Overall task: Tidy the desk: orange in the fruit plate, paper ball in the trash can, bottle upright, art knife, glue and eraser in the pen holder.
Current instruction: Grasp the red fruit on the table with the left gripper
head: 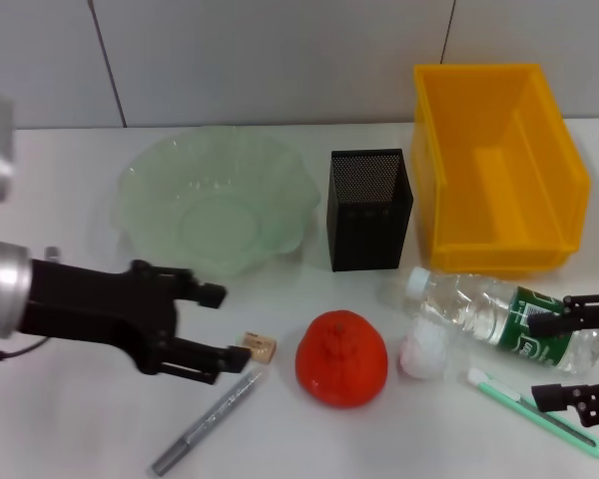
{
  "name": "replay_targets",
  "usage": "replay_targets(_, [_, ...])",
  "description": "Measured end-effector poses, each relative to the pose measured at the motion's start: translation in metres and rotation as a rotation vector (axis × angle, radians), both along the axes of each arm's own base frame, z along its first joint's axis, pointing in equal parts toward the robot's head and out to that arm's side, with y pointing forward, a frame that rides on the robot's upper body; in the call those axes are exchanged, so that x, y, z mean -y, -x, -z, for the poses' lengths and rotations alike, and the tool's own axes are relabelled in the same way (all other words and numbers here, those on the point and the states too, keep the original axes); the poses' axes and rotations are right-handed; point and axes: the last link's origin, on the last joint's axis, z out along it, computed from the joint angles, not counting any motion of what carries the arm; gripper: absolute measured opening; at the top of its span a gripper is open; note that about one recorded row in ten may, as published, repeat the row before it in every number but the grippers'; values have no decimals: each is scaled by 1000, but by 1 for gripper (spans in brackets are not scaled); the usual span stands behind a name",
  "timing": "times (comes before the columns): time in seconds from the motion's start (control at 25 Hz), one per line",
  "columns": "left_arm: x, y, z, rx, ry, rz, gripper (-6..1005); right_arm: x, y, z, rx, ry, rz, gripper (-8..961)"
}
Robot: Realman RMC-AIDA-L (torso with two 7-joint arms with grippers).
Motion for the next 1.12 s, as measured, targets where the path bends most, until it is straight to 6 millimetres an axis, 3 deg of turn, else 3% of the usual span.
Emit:
replay_targets(0.2, [-1,0,25,67,-29,59,808,7,0,-8,-8,11,3,775])
replay_targets(0.64, [-5,21,73,265,-98,92,799,12,-3,-22,117,31,95,775])
replay_targets(1.12, [-11,30,116,227,-139,80,789,12,0,-23,141,54,123,775])
